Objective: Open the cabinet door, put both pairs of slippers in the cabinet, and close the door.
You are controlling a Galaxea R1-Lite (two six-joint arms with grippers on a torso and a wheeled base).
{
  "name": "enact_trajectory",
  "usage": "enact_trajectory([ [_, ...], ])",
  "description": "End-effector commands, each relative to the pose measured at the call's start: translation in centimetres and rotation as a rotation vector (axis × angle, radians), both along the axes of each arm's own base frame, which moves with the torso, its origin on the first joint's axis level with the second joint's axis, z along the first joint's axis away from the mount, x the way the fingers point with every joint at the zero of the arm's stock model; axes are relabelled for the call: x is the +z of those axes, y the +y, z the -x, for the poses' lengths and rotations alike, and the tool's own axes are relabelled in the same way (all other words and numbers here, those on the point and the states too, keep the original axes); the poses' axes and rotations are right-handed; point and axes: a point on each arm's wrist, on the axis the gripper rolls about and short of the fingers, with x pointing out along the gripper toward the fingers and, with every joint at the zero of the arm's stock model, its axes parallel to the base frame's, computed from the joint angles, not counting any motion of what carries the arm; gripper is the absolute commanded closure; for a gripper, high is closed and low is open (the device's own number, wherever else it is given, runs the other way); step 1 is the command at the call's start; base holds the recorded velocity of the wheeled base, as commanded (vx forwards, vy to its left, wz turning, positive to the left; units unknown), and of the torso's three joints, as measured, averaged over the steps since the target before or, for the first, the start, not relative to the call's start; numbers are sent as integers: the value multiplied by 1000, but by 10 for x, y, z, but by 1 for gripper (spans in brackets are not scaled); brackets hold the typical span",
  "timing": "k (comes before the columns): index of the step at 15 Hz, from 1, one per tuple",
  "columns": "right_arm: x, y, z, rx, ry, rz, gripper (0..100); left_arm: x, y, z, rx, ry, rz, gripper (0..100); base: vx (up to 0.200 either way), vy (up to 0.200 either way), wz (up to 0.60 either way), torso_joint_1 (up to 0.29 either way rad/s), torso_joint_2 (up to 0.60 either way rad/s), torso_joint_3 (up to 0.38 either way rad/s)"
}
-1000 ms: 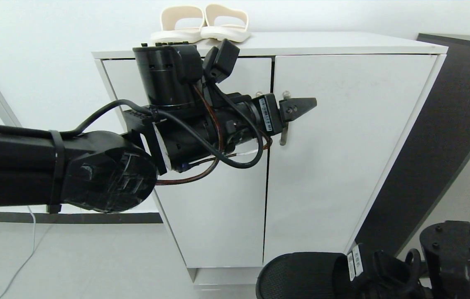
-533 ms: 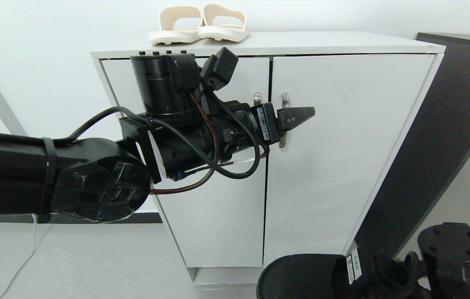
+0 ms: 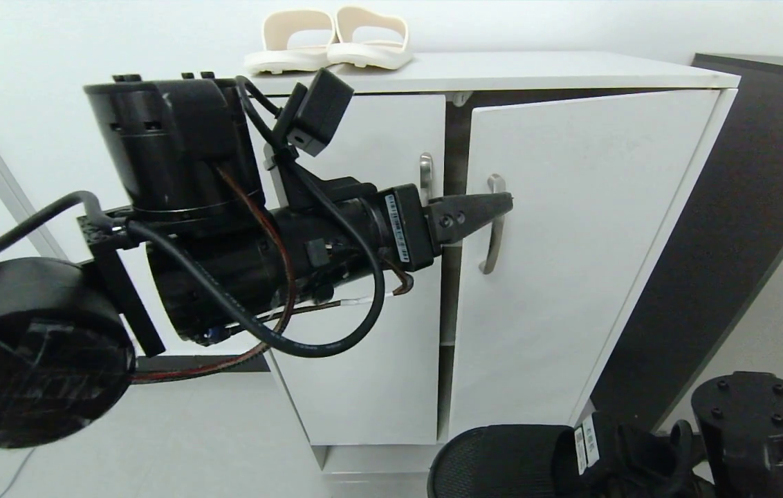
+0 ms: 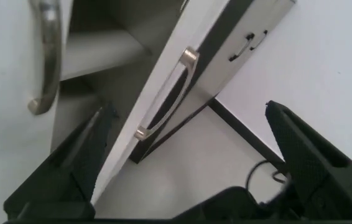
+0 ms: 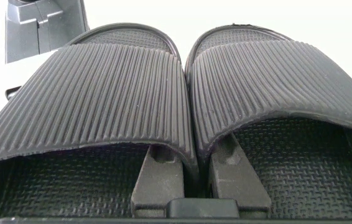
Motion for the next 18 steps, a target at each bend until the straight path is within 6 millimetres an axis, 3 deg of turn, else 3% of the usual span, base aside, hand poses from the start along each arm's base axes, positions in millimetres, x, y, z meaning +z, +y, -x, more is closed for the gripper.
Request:
enact_trajectory([
  [1,-2,1,0,6,1,9,100,7,8,9,0,-17,18,0,0,0,0,0,0,0],
  [3,-3,1,1,10,-3,11,100,4,9,9,6,-6,13,0,0,0,0,0,0,0],
  [4,-2,0,2,15,-5,10,100,2,9,9,6,6,14,100,0,0,0,0,0,0],
  [9,0,-3,9,74,-17,-11,100,-3,5,-3,18,25,4,100,0,0,0,0,0,0],
  [13,-1,-2,17,109,-14,-8,100,-10,-16,-28,29,35,-5,100,0,0,0,0,0,0],
  [18,-6,-2,26,147,0,3,100,-13,-32,-45,24,34,-4,100,0,0,0,0,0,0],
])
